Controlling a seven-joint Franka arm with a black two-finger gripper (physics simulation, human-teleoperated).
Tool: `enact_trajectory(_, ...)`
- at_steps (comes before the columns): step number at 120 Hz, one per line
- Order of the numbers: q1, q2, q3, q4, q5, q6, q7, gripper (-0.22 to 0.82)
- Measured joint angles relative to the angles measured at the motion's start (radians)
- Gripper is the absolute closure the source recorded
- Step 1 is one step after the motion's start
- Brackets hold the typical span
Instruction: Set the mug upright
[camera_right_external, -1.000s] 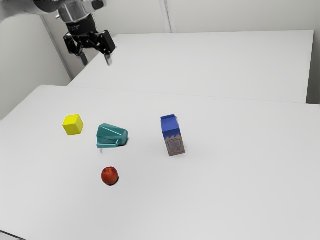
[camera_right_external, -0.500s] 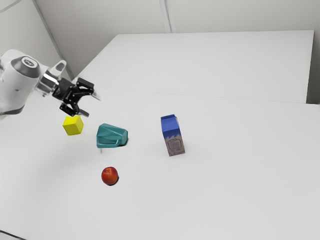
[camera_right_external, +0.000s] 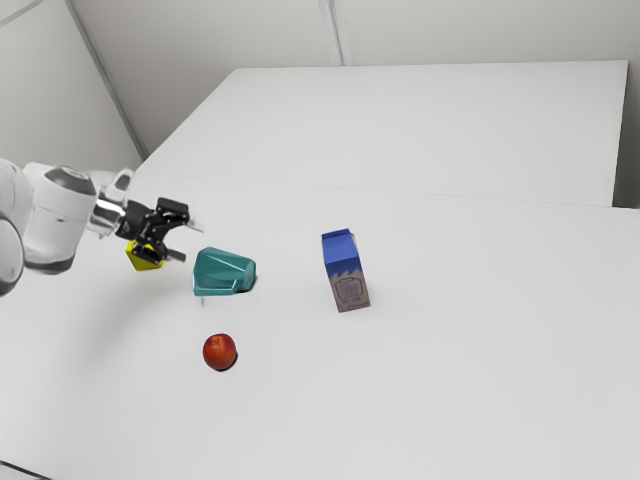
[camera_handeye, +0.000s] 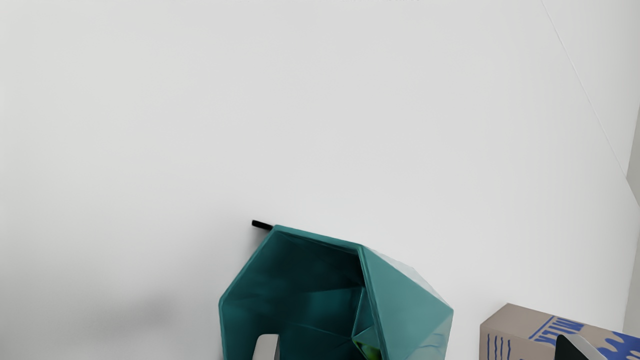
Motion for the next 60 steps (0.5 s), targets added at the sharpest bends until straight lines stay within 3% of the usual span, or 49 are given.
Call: enact_trajectory(60,0.010,0.067,-0.001,0.012,-0.072,0.015,0.143,0.00)
